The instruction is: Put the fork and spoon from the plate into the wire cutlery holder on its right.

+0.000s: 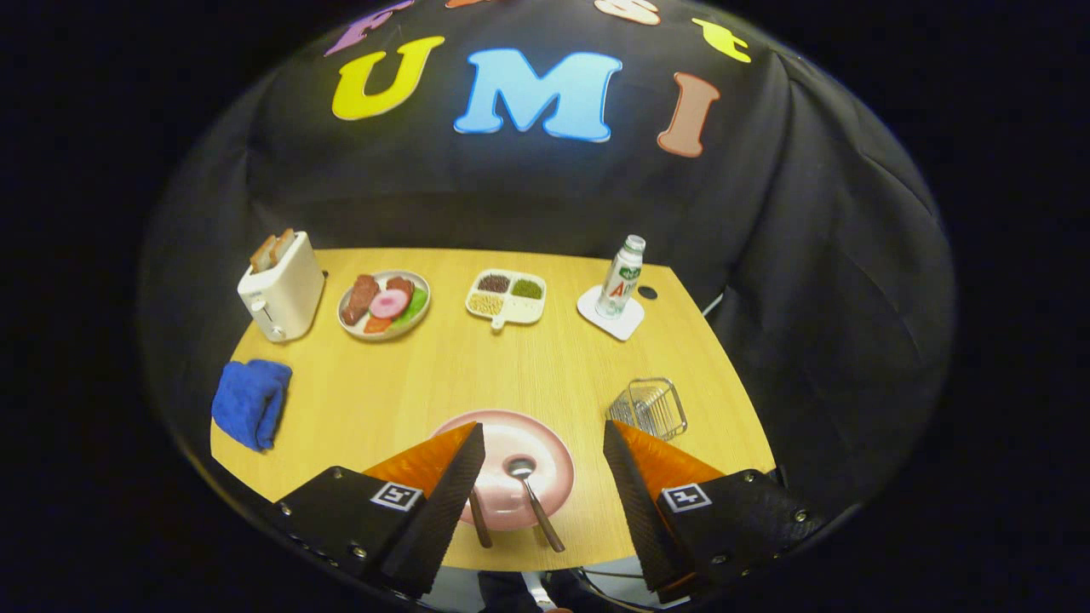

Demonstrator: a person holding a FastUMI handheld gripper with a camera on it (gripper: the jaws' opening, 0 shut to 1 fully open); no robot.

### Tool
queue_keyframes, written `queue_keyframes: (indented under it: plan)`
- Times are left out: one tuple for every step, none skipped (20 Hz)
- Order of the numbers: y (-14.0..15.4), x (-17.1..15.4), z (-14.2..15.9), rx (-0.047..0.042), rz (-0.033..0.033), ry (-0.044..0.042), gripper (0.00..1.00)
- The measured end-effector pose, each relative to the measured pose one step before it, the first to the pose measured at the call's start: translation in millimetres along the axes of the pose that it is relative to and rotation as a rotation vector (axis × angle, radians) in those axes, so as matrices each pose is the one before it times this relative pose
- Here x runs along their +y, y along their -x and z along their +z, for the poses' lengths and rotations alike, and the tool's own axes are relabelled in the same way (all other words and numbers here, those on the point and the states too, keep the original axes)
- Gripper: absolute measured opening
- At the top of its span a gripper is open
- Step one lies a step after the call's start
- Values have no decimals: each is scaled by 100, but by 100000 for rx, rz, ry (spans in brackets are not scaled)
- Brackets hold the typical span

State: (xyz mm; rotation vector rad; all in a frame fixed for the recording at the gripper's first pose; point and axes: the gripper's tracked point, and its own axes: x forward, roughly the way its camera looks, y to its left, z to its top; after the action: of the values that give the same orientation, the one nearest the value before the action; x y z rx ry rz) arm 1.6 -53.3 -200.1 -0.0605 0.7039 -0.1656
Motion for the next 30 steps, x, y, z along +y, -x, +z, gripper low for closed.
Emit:
queue_keyframes:
  plan:
    - [-755, -180, -975, 4247, -211, 570, 87]
    - [-1030, -61, -1215, 4555, -194, 1252, 87]
    - [-678, 11, -1081, 4537, -7, 2035, 86]
    - [-844, 74, -986, 4274, -322, 2369, 86]
    - [-787, 51, -733, 4360, 217, 2459, 86]
    - [-824, 234, -505, 4289, 780, 2400, 82]
    - [-821, 335, -747, 4685, 1051, 1863, 82]
    - [-950, 267, -1122, 4258, 868, 1879, 82]
    - [-801, 241, -654, 4078, 982, 1195, 82]
    - [-1021, 136, -440, 3194, 771, 1292, 81]
    - [-862, 273, -467, 2490, 1292, 671, 77]
    - [-884, 382, -450, 2241, 1262, 645, 76]
    - [-650, 137, -317, 1928, 437, 1172, 76]
    - [-597, 64, -309, 1975, -71, 1625, 76]
    - [-585, -4, -97, 1282, -11, 1947, 75]
    - [-657, 138, -10, 998, 225, 1971, 76]
    - [-465, 43, 105, 668, 449, 1475, 76]
    - [-437, -189, 40, 792, -947, 2015, 75]
    - [-358, 24, 135, 640, 521, 1876, 69]
    - [-476, 149, -3, 468, 126, 1290, 66]
    - [-326, 45, -17, 331, 520, 536, 66]
    - [-317, 163, 15, 290, 804, -99, 66]
    - [-309, 177, -16, 380, 1230, -173, 66]
    - [-342, -136, -172, 284, -424, 968, 66]
    - [-212, 115, -154, 826, 845, 1363, 58]
    - [-365, -7, -350, 1138, -276, 981, 47]
    - [-272, 229, -283, 1052, 977, 323, 47]
    - [-336, 105, -226, 437, 300, 911, 47]
    - [-298, 485, -118, -35, 2145, 339, 37]
    - [-189, -5, -147, 540, -397, 896, 22]
